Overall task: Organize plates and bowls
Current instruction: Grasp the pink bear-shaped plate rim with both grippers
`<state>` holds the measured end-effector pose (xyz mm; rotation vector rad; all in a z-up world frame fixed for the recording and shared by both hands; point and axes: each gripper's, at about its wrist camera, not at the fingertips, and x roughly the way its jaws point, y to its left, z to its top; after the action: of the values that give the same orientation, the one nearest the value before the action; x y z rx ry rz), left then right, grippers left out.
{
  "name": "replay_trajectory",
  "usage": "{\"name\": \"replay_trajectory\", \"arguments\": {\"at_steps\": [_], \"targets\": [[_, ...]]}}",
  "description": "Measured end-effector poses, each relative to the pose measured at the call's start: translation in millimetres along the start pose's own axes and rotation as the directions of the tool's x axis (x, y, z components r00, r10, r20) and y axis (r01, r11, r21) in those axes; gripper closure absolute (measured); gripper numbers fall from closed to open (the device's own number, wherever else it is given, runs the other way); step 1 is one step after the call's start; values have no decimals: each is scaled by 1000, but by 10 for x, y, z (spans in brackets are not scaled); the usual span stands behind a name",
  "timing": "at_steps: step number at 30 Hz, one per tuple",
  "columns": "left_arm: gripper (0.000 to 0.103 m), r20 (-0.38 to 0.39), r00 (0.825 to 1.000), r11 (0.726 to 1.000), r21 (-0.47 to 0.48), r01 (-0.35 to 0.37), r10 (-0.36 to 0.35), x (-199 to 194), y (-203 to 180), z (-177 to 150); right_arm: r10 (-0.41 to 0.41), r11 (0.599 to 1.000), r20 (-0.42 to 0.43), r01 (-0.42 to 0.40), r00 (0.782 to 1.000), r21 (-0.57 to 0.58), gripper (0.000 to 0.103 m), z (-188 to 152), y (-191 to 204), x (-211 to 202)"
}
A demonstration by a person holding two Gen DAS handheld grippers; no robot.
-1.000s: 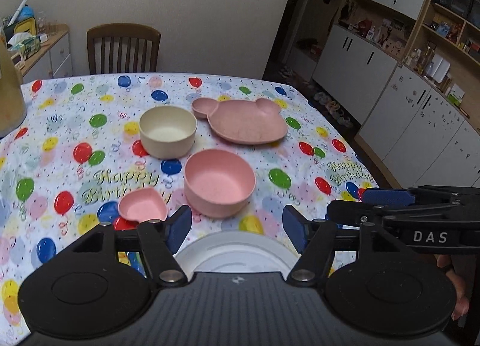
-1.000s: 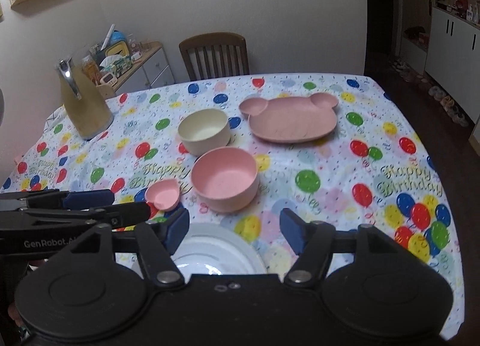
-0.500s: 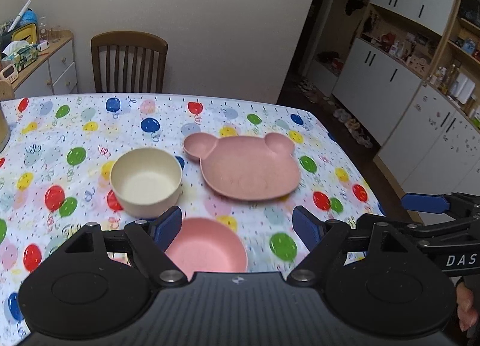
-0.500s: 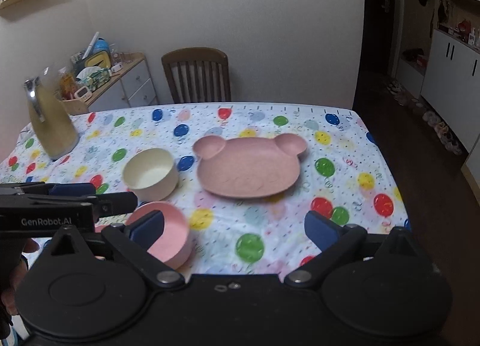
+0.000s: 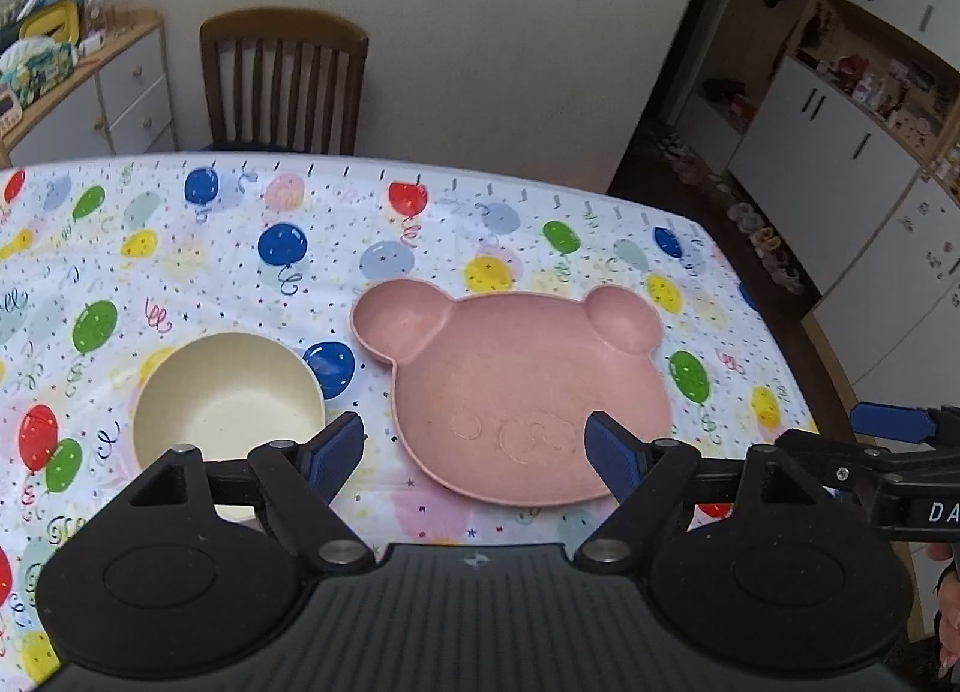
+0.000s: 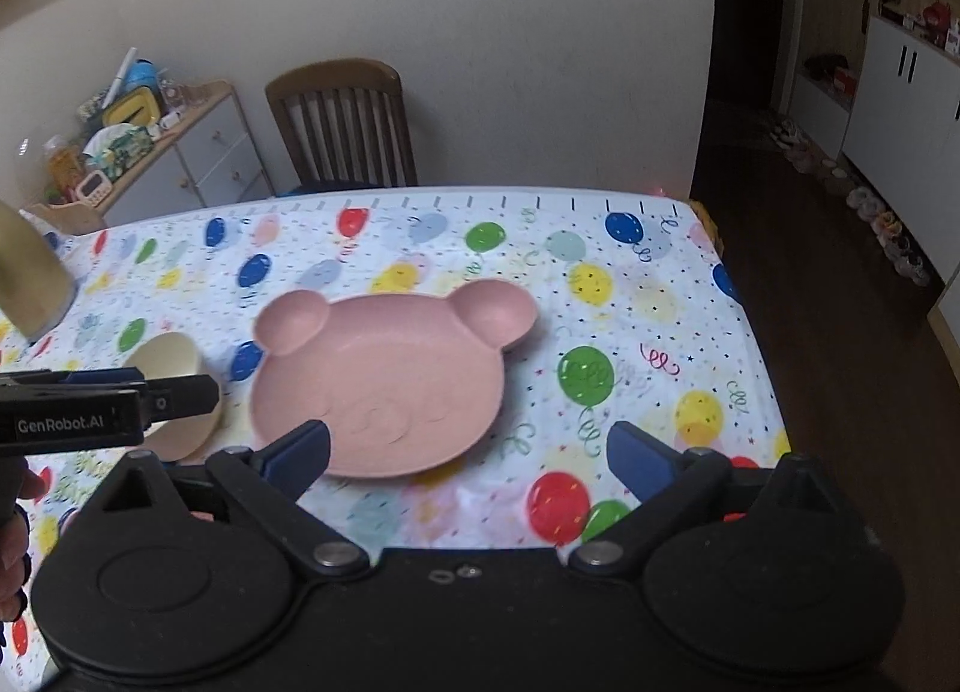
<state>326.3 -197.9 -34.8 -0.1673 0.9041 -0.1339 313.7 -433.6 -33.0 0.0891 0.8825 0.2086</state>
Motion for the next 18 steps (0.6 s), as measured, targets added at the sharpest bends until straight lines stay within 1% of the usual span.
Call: {"name": "replay_trajectory", "arguments": {"at_steps": [4, 12, 18], "targets": [[22, -40, 999, 999, -52, 2, -4, 260, 59, 108, 9, 1000, -37, -8, 999, 12, 6, 103, -115, 268], [22, -102, 994, 996, -74, -52, 44, 687, 128, 202, 32, 999, -100, -30, 995, 16, 8, 250, -183, 751], [23, -123, 990, 993, -85, -83, 72, 895, 166, 208, 43, 998, -148, -36, 988, 48, 19, 291, -242, 1071]]}}
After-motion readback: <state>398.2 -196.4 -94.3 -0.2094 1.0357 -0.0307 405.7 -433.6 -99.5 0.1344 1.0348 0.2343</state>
